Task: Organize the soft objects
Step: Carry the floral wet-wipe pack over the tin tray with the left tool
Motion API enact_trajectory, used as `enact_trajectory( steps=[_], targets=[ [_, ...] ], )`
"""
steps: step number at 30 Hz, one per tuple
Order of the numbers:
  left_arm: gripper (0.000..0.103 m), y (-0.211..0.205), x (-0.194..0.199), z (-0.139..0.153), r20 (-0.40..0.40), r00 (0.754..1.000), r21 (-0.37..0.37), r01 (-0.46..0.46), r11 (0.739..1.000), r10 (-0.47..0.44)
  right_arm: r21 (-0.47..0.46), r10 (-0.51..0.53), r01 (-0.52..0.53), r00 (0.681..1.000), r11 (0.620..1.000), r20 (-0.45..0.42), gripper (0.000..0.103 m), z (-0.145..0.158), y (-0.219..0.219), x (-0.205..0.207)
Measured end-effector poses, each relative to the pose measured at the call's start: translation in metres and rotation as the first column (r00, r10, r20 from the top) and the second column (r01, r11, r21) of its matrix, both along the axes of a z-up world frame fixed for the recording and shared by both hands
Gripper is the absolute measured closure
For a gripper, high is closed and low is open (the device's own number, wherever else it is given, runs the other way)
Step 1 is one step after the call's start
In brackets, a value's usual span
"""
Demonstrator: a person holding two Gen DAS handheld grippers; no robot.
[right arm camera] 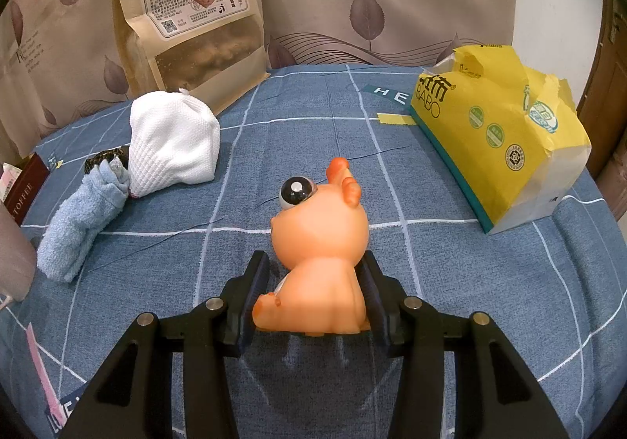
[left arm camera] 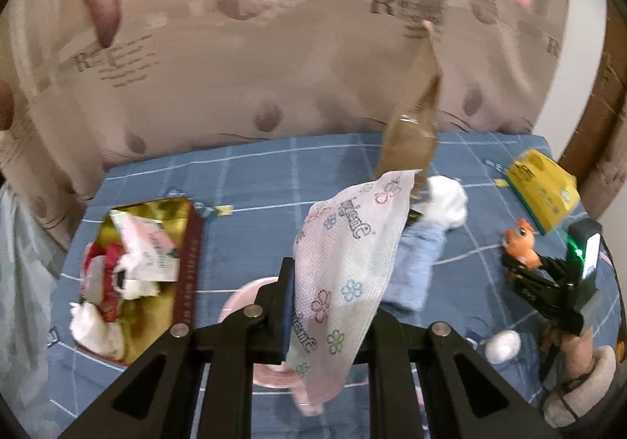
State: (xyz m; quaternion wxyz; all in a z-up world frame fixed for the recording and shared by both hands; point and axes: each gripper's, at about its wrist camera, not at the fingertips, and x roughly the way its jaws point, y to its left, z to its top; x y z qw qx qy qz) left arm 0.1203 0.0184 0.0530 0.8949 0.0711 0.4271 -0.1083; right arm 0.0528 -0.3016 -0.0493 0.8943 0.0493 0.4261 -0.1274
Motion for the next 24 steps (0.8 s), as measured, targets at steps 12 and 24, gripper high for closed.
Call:
enact_trajectory(
  steps=[12, 24],
  targets=[
    [0.088, 0.08, 0.015, 0.006, 0.029, 0.985, 0.065, -0.17, 0.983, 0.168, 0.0, -0.001, 0.001, 1.0, 1.0, 0.0, 0.059, 0.0, 0.0, 0.0],
    [0.088, 0.155, 0.054, -0.007, 0.002, 0.94, 0.091, -0.339, 0.937, 0.34, 0.0, -0.002, 0.002, 1.0, 1.0, 0.0, 0.059, 0.0, 0.0, 0.0]
  ],
)
